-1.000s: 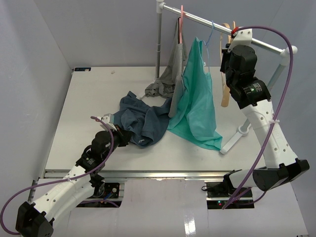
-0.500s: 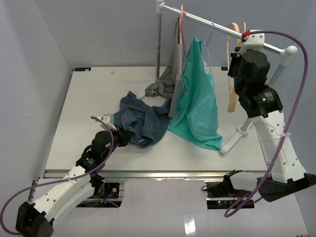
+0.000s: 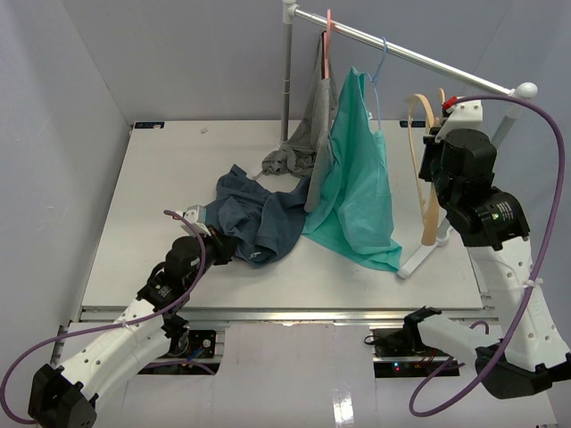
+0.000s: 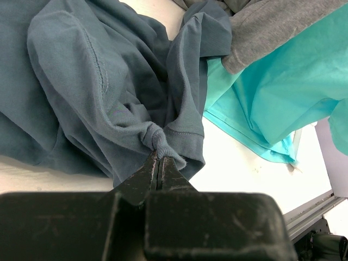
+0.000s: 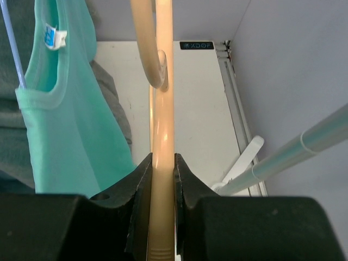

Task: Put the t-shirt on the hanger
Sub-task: Pick up the hanger from the clothesline.

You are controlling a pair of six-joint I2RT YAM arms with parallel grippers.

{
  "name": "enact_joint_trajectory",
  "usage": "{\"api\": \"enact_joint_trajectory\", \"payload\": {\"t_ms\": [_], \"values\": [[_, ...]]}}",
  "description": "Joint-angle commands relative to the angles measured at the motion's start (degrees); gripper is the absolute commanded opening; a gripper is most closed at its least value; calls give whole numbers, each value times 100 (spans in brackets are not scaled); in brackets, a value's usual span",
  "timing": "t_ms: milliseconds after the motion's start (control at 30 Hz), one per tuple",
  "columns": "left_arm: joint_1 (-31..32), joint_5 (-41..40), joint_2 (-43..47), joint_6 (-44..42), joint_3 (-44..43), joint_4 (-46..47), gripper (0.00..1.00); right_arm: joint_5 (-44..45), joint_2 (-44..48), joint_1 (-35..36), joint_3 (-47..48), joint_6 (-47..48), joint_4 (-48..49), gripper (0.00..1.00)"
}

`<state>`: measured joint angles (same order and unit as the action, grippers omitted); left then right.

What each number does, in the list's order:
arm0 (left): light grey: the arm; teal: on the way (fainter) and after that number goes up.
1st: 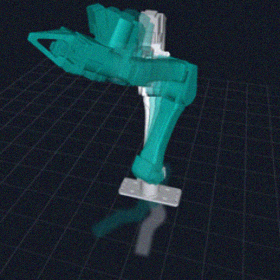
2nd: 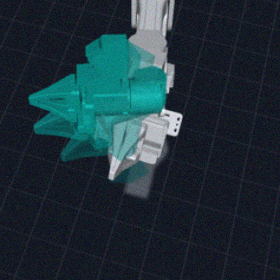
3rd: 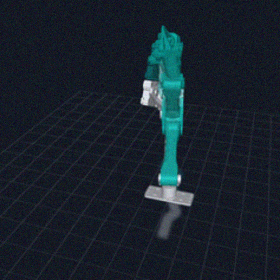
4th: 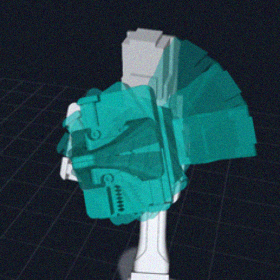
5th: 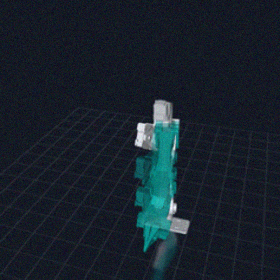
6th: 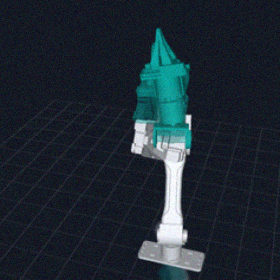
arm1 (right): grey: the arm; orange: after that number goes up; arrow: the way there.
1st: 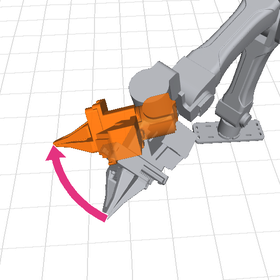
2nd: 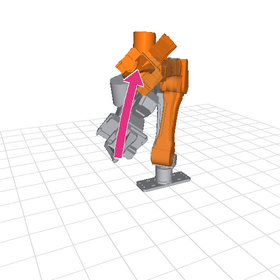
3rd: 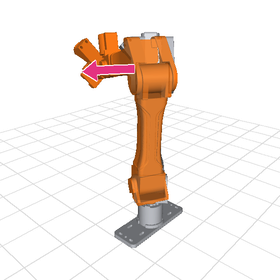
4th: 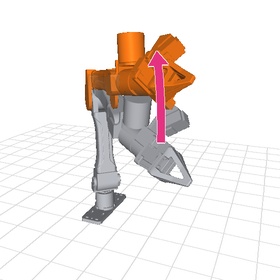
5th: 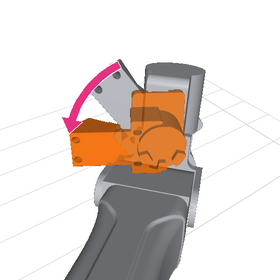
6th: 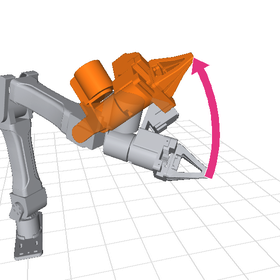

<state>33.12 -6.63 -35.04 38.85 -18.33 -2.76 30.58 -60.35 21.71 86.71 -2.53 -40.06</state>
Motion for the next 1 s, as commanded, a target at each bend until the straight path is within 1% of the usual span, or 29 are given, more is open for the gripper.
{"api": "enact_joint_trajectory", "payload": {"t_ms": [0, 67, 200, 233, 300, 367, 500, 567, 667, 733, 833, 967], "values": [[27, -62, 15, 48, -154, 8, 0, -283, 456, -36, 24, -260, -289, 8], [27, -77, 2, 76, -145, 15, 0, -369, 541, -35, 125, -302, -474, 8], [27, -130, -250, 260, -307, 32, 0, -1231, 834, -36, 471, -450, -676, 8], [27, -161, -438, 346, -394, -85, 0, -1320, 881, -36, 527, -458, -645, 8], [27, -179, -689, 353, -579, -171, 0, -1609, 785, -34, 749, -428, -656, 8], [22, -172, -855, 380, -702, -212, 0, -1853, 512, -32, 1198, -346, -843, 8], [19, -163, -828, 457, -606, -52, 0, -1785, 35, -36, 2254, -341, -1164, 8], [19, -170, -820, 457, -576, -20, 0, -1839, -184, -36, 2926, -384, -1293, 8], [19, -203, -953, 462, -638, -110, 0, -2206, -508, -28, 4101, -460, -1572, 8], [19, -164, -984, 511, -656, -119, 0, -2543, -578, -36, 4421, -478, -1654, 8], [19, -182, -872, 549, -739, -145, 0, -2935, -430, -36, 4184, -589, -1354, 8], [19, -304, -802, 510, -976, -377, 0, -2996, -255, -36, 3693, -714, -1124, 8]]}}
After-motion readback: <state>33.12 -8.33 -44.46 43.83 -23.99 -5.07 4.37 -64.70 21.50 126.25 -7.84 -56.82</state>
